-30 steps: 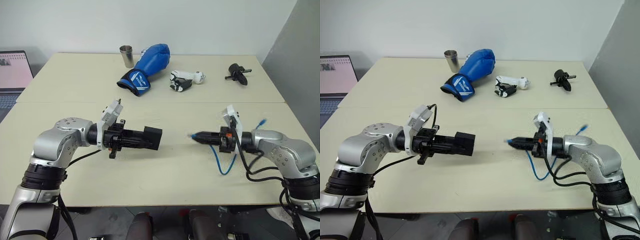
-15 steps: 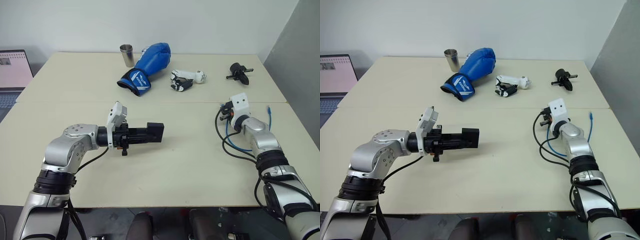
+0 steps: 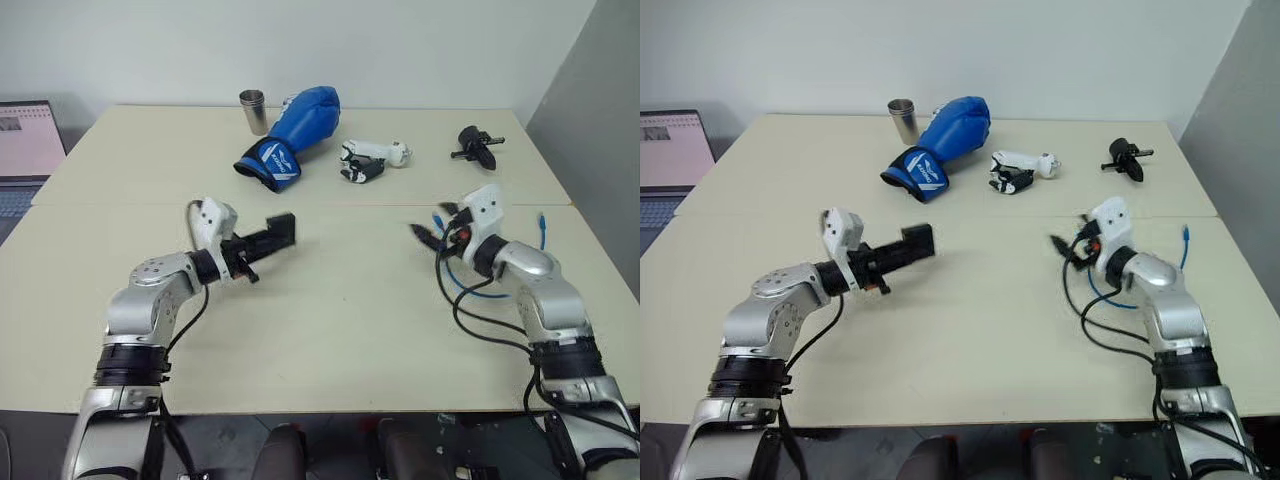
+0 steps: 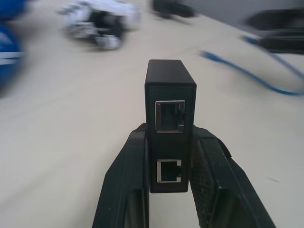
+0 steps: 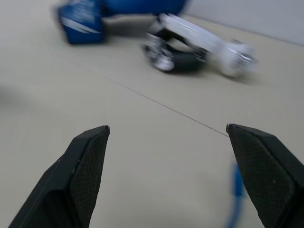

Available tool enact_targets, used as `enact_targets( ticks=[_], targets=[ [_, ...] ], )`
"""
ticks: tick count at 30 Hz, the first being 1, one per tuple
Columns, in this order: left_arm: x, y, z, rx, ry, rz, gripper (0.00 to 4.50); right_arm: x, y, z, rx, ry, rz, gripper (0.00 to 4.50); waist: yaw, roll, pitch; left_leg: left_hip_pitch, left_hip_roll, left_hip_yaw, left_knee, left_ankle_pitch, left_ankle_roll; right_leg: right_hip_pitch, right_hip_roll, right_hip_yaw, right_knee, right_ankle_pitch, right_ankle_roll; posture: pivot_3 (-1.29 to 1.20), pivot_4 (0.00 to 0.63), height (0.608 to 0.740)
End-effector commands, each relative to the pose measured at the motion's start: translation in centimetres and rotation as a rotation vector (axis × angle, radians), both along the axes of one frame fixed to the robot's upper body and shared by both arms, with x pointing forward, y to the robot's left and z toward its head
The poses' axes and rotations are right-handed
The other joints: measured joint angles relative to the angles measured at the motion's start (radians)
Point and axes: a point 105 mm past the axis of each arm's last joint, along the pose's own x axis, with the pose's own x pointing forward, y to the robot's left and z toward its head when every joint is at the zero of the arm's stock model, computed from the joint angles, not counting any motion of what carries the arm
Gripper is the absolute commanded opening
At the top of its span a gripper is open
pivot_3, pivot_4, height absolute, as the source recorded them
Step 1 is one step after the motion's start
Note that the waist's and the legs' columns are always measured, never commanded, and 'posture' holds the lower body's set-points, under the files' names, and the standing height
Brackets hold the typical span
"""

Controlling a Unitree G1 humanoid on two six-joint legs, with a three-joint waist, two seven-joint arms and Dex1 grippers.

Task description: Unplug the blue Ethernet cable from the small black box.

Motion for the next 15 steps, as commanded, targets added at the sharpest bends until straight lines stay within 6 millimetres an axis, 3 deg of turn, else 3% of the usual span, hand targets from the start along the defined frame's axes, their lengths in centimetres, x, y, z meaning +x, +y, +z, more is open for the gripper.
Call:
enact_targets(
  ticks=[1, 6, 14, 15],
  targets=[
    [1.9, 4.3, 1.8, 0.029, -0.177, 0.309, 0.77, -4.0, 3.8, 1.1, -0.071, -0.017, 0.262, 4.06, 0.001, 0.000, 0.000, 0.000, -0.001, -0.001, -0.001, 0.000, 0.000, 0.000, -0.001, -0.001, 0.000, 0.000, 0.000, 0.00, 0.150, 0.740],
    [1.9, 6.5, -0.2, 0.075, -0.201, 0.466, 0.77, -5.0, 5.9, 0.0, -0.169, 0.001, 0.357, 4.06, 0.005, -0.001, 0.000, 0.000, -0.002, -0.001, 0.000, 0.000, 0.000, 0.001, -0.002, -0.001, -0.001, 0.000, 0.001, 0.00, 0.150, 0.740],
    [0.9, 7.5, -4.2, 0.014, -0.082, 0.529, 0.77, -4.2, 6.7, -0.7, -0.231, -0.003, 0.383, 4.06, 0.006, -0.001, -0.001, 0.000, -0.002, -0.001, 0.000, 0.000, 0.000, 0.001, -0.002, -0.002, 0.000, 0.000, 0.001, 0.00, 0.150, 0.740],
    [0.7, 7.6, -4.5, 0.007, -0.068, 0.537, 1.12, -4.1, 6.7, -0.8, -0.234, -0.004, 0.383, 4.06, 0.006, -0.001, -0.001, 0.000, -0.002, -0.002, 0.000, 0.000, 0.000, 0.001, -0.002, -0.003, 0.000, 0.000, 0.001, 0.00, 0.150, 0.740]
  ],
)
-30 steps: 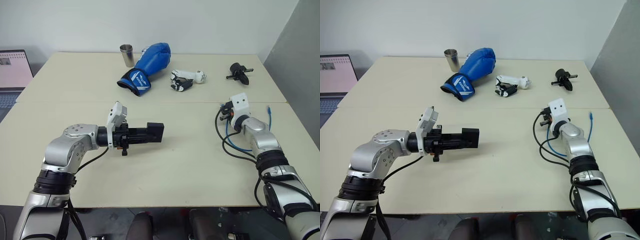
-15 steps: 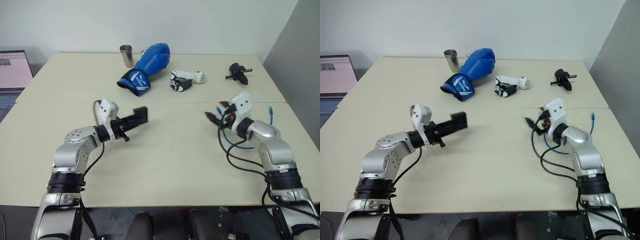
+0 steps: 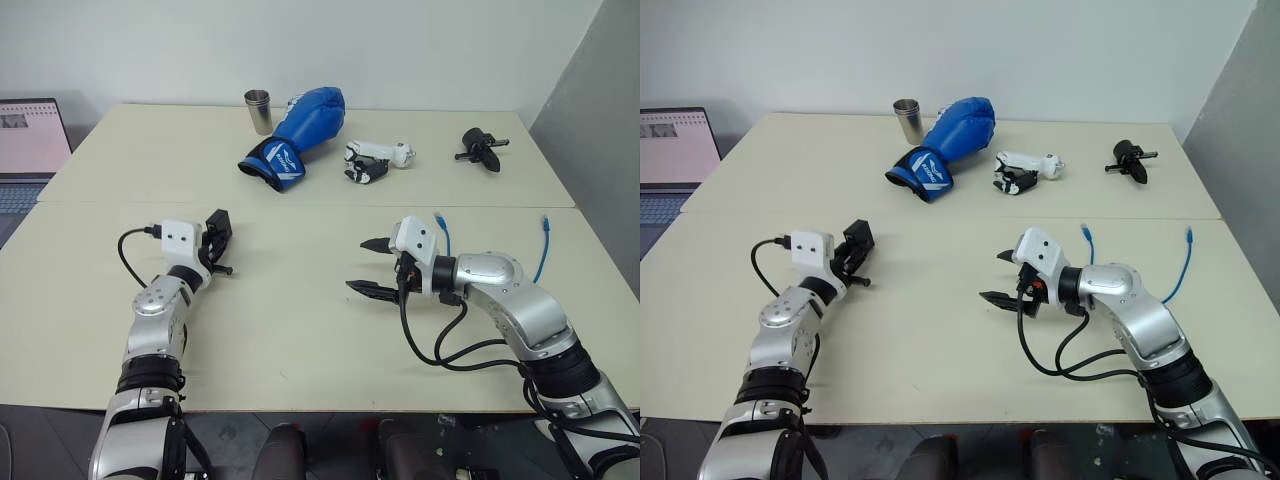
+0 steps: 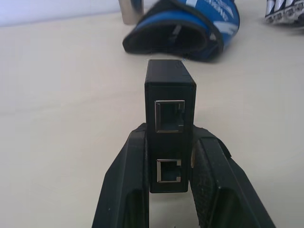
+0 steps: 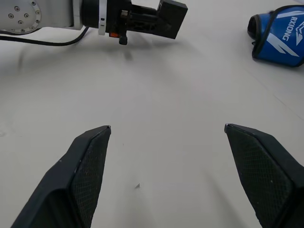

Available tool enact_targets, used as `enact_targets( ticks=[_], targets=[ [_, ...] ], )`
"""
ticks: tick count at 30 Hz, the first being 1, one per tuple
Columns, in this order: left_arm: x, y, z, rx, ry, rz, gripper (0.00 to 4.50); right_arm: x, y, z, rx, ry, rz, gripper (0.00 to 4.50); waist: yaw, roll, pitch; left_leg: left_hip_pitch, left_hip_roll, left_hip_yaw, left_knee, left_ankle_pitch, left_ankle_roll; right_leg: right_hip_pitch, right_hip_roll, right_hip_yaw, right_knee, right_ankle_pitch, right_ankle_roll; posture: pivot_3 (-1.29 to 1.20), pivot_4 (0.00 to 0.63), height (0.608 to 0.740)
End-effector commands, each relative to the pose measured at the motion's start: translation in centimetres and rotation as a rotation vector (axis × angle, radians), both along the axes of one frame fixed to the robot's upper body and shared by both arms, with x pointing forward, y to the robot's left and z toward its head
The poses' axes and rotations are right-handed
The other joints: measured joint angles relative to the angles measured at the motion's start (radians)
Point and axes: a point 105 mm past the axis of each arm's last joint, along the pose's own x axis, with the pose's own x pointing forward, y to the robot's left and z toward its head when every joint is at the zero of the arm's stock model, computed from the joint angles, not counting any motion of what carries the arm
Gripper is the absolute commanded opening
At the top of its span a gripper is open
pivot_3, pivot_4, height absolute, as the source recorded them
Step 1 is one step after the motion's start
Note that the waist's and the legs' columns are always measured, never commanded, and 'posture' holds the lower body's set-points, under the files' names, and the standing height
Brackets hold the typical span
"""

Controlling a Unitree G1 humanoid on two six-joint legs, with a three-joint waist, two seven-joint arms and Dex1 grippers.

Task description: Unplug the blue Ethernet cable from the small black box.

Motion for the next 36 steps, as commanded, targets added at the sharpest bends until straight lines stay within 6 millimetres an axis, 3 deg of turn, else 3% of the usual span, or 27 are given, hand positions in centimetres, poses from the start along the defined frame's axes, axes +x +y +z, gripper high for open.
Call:
enact_targets(
  ticks=[1, 2, 8, 15, 19, 23, 28, 32, 36],
  targets=[
    [-0.4, 1.1, -0.1, -0.032, 0.007, 0.037, 1.48, 0.0, 0.6, 0.9, 0.000, -0.054, 0.033, 4.06, -0.001, 0.000, 0.000, 0.000, 0.000, 0.000, 0.000, 0.000, 0.000, 0.000, 0.000, 0.000, 0.000, 0.000, 0.000, 0.00, 0.150, 0.740],
    [-0.5, 1.2, -0.2, -0.041, 0.012, 0.039, 1.56, 0.1, 0.6, 0.9, -0.001, -0.055, 0.033, 4.06, -0.001, 0.000, 0.000, 0.000, 0.000, 0.000, 0.000, 0.000, 0.000, 0.000, 0.000, 0.000, 0.000, 0.000, 0.000, 0.00, 0.150, 0.740],
    [-0.6, 1.3, -0.2, -0.053, 0.015, 0.043, 3.09, 0.1, 0.6, 0.9, -0.004, -0.059, 0.035, 4.06, -0.002, 0.000, 0.000, 0.000, 0.000, 0.000, 0.000, 0.000, 0.000, 0.000, 0.000, 0.000, 0.000, 0.000, 0.000, 0.00, 0.150, 0.740],
    [-0.9, 1.4, 0.6, -0.033, -0.011, 0.043, 4.48, 0.0, 0.7, 0.9, -0.003, -0.064, 0.034, 4.06, -0.003, 0.000, 0.000, 0.000, 0.000, 0.000, 0.000, 0.000, 0.000, 0.000, 0.000, 0.000, 0.000, 0.000, 0.000, 0.00, 0.150, 0.740],
    [-2.7, 2.2, 1.6, 0.010, -0.021, 0.035, 4.49, -0.1, 0.6, 0.9, -0.004, -0.065, 0.026, 4.06, -0.006, 0.000, 0.000, 0.000, 0.000, 0.000, 0.000, 0.000, 0.000, 0.000, 0.000, 0.000, 0.000, 0.000, 0.000, 0.00, 0.150, 0.740],
    [-5.1, 1.7, 2.6, 0.059, 0.003, -0.050, 4.49, -0.4, -0.2, 0.8, 0.013, -0.051, 0.003, 4.06, -0.004, 0.000, 0.000, 0.001, 0.001, 0.000, -0.001, 0.000, 0.000, 0.000, 0.000, 0.001, 0.000, 0.000, 0.000, 0.00, 0.150, 0.740],
    [-7.8, -0.2, 4.3, 0.177, 0.121, -0.297, 4.49, -1.4, -2.9, 1.9, 0.069, -0.050, -0.042, 4.06, 0.003, -0.001, 0.000, 0.000, 0.000, -0.003, -0.001, 0.000, 0.000, 0.002, -0.001, 0.000, 0.000, 0.000, 0.000, 0.00, 0.150, 0.740],
    [-8.9, -0.1, 7.1, 0.228, 0.166, -0.398, 4.49, -2.6, -6.1, 3.1, 0.074, -0.036, -0.058, 4.06, 0.001, -0.001, 0.001, 0.001, 0.000, -0.004, -0.001, 0.000, 0.000, 0.003, -0.001, 0.000, -0.001, 0.000, 0.000, 0.00, 0.150, 0.740],
    [-9.8, 0.0, 8.4, 0.268, 0.206, -0.475, 4.49, -3.3, -8.4, 4.1, 0.054, 0.006, -0.055, 4.06, -0.005, 0.000, 0.001, 0.002, 0.000, -0.003, -0.001, 0.000, 0.000, 0.003, 0.000, 0.000, -0.001, -0.001, 0.000, 0.00, 0.150, 0.740]
  ],
)
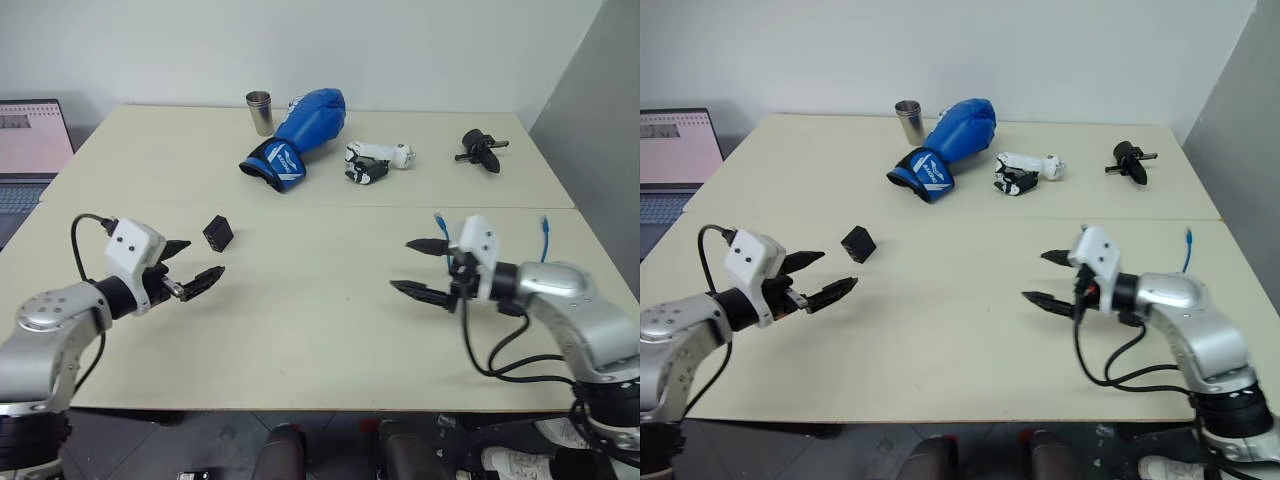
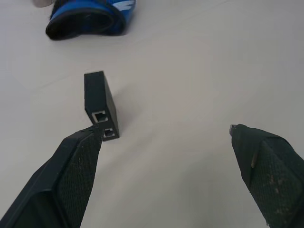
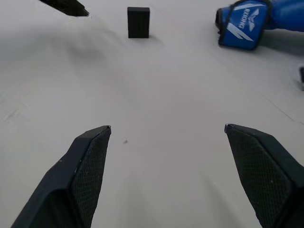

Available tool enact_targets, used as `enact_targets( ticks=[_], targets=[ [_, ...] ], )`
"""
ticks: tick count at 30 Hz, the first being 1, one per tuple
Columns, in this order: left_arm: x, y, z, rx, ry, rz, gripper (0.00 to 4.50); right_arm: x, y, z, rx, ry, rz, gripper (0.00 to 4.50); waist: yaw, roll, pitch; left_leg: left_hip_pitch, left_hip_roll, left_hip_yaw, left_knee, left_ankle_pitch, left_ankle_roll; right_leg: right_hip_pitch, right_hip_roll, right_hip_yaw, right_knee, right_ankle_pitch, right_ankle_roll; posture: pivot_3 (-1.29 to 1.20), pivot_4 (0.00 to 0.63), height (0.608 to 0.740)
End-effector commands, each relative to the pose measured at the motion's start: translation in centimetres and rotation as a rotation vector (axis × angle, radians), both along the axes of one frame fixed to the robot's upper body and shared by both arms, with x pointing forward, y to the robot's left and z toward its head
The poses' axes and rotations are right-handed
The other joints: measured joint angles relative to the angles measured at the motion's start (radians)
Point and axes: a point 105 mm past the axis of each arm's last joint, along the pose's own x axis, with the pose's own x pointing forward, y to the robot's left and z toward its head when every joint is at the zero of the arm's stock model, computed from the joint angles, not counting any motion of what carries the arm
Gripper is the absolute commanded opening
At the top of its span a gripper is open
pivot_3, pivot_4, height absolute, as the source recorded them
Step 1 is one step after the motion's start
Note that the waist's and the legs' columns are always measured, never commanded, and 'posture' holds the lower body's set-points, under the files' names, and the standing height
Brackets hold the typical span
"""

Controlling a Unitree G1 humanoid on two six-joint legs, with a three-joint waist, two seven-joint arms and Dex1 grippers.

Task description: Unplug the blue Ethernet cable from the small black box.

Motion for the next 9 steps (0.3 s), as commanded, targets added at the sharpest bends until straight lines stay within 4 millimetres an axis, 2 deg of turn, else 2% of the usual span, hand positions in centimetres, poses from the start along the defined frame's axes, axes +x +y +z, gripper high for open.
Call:
enact_targets(
  ticks=[1, 5, 9],
  targets=[
    [-0.7, -0.1, 2.1, 0.018, -0.015, -0.068, 4.49, -1.1, -1.1, 2.0, 0.011, -0.009, 0.041, 4.06, -0.005, 0.000, 0.000, 0.000, 0.000, 0.001, 0.000, 0.000, 0.000, 0.000, 0.001, 0.000, 0.000, 0.000, 0.000, 0.00, 0.150, 0.740],
    [-0.6, 0.5, 2.6, 0.012, 0.012, -0.076, 4.49, -1.4, -2.4, 2.7, -0.012, 0.002, 0.033, 4.06, -0.007, 0.001, 0.000, 0.000, 0.001, 0.001, 0.000, 0.000, 0.000, -0.001, 0.001, 0.000, 0.000, -0.001, 0.001, 0.00, 0.150, 0.740],
    [-0.5, 0.2, 2.7, 0.018, 0.004, -0.113, 4.49, -1.2, -2.9, 2.7, -0.027, 0.007, 0.022, 4.06, -0.006, 0.001, 0.000, 0.000, 0.001, 0.001, 0.000, 0.000, 0.000, -0.001, 0.001, 0.001, 0.000, -0.003, 0.004, 0.00, 0.150, 0.740]
  ],
)
